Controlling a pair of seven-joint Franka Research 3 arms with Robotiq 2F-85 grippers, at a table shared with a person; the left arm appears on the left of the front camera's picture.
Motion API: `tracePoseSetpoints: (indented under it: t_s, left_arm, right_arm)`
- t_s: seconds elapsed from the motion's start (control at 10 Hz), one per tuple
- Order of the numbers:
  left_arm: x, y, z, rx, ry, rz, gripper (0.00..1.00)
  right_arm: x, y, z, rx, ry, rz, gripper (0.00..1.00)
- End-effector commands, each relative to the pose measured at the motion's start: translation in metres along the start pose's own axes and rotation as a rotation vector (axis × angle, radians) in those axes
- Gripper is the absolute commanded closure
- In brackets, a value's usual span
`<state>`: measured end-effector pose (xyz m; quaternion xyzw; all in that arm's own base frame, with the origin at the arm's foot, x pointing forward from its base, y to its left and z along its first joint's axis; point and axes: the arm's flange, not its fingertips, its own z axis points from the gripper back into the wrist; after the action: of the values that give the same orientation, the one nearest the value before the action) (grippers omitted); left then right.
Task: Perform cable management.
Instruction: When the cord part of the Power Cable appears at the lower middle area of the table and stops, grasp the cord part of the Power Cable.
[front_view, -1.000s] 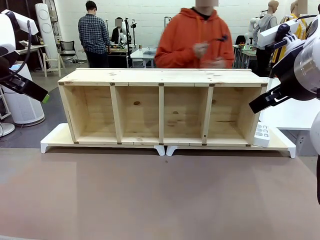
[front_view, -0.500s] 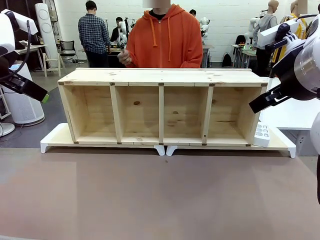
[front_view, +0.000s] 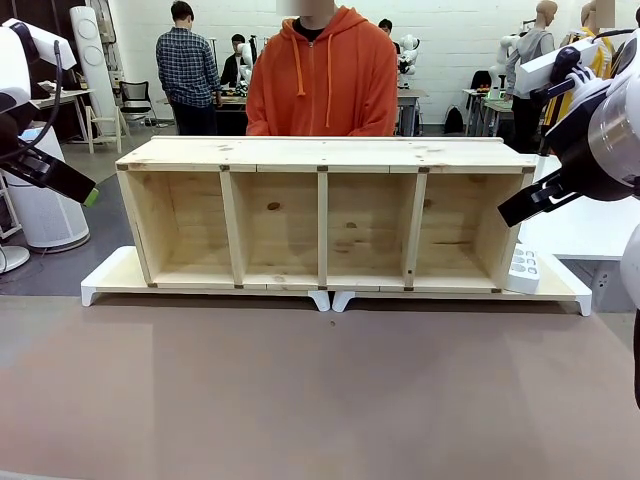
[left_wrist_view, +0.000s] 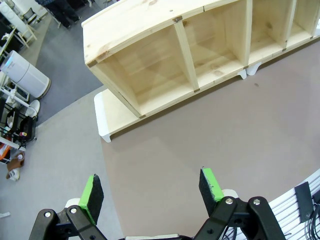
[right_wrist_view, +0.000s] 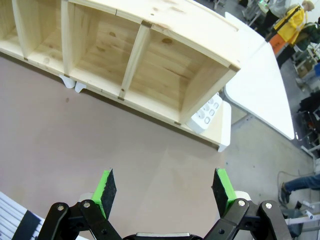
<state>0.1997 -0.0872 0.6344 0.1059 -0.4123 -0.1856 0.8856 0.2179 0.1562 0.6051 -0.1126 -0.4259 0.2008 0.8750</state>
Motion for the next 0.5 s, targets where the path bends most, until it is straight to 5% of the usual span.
tracePoseSetpoints:
  t_s: [0.0, 0.4]
  left_arm:
    - [0.0013, -0.0014, -0.0008, -0.002, -0.004, 0.005, 0.00]
    - [0.0013, -0.0014, -0.0008, -0.002, -0.004, 0.005, 0.00]
  right_arm:
    - [0.0025, 0.0011, -0.0029, 0.005, -0.010, 0.008, 0.00]
    - [0.0025, 0.0011, -0.0029, 0.005, -0.010, 0.008, 0.00]
